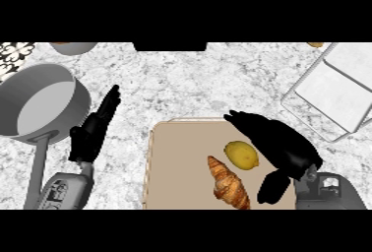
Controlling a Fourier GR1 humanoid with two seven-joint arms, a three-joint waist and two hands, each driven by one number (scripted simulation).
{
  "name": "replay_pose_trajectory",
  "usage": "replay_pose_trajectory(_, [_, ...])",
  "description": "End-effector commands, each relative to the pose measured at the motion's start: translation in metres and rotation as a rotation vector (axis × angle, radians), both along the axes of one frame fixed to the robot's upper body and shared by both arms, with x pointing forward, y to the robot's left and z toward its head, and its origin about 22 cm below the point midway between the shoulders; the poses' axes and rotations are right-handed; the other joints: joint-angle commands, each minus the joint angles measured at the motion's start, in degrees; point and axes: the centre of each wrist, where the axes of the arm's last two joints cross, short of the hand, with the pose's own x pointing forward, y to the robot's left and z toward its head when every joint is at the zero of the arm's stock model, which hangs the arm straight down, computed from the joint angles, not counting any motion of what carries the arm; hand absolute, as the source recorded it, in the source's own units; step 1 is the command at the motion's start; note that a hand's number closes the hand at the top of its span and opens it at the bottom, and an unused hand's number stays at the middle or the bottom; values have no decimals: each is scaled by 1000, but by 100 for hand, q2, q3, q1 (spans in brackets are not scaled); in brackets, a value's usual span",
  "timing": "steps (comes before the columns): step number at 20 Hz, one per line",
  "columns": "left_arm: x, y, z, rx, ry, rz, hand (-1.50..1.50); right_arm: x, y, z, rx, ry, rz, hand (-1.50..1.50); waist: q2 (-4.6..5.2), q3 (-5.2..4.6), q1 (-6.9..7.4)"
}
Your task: Pick the lemon from the tray and place it in the tiered shelf
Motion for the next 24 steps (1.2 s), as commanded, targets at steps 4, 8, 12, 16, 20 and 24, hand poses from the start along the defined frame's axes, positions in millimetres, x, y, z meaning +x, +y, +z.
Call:
replay_pose_trajectory(4, [12, -8, 5, -15, 2, 4, 0, 6, 12, -17, -27, -5, 2, -150, 1, -1, -3])
replay_pose_trajectory(8, [7, -5, -6, 4, -3, 12, 0, 10, -5, -26, -43, -21, -4, -150, 2, 0, -5])
replay_pose_trajectory(12, [-4, 3, 10, 11, -13, 12, 0, 14, 5, -28, -47, -5, -32, -150, -3, 0, 4])
replay_pose_trajectory(16, [-14, -5, -15, 14, -7, -3, 0, 8, 2, -47, -37, 8, -11, -150, -2, -1, -3])
replay_pose_trajectory(20, [5, -17, 10, 0, 0, -5, 0, 15, 11, -73, -57, 18, 6, -150, 0, 0, 0])
replay_pose_trajectory(24, [-26, 4, -1, 9, -3, -5, 0, 26, -9, -66, -57, 26, 2, -150, -3, 0, 19])
